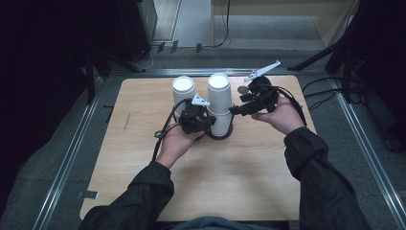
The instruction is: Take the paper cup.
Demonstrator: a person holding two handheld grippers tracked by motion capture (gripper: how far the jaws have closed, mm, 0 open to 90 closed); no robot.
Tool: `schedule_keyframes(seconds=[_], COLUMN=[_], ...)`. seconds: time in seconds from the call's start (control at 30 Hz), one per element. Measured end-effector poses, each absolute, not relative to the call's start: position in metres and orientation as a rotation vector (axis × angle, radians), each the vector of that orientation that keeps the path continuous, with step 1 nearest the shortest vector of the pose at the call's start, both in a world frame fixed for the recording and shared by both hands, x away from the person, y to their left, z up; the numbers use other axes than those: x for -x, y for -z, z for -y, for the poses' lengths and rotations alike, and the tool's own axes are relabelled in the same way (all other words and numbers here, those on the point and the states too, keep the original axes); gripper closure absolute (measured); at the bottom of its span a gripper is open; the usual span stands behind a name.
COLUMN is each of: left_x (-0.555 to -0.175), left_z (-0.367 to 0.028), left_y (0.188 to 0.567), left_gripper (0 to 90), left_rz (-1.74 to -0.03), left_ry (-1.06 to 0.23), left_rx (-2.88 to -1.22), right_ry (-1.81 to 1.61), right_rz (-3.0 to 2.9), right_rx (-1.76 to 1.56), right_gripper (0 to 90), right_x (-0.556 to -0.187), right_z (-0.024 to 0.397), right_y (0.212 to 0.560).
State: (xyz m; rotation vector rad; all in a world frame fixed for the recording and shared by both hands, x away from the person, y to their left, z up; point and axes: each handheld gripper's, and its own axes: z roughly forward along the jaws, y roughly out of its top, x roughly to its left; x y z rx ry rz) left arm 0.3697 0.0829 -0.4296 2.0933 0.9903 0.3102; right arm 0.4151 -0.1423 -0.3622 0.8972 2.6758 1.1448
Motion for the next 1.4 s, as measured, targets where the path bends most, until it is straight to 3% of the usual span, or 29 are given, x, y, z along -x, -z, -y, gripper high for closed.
schedule_keyframes(seconds=[0.57,0.93,1.07,1.4], left_x=[-0.370,-0.369,-0.368,-0.368], left_z=[-0.078,-0.079,-0.079,-0.080], left_y=[0.435,0.437,0.438,0.438], left_gripper=[87.6,86.7,86.6,85.7], left_rz=[-0.997,-1.000,-0.998,-1.004], left_ry=[-0.303,-0.317,-0.319,-0.312], left_rx=[-2.071,-2.069,-2.067,-2.060], right_ry=[-1.108,-1.065,-1.018,-0.976], right_rz=[-2.686,-2.686,-2.680,-2.663], right_rx=[-0.860,-0.864,-0.833,-0.805], right_gripper=[14.1,14.2,21.9,24.1], right_x=[-0.443,-0.456,-0.456,-0.453], right_z=[0.107,0.079,0.069,0.066], right_y=[0.337,0.331,0.331,0.328])
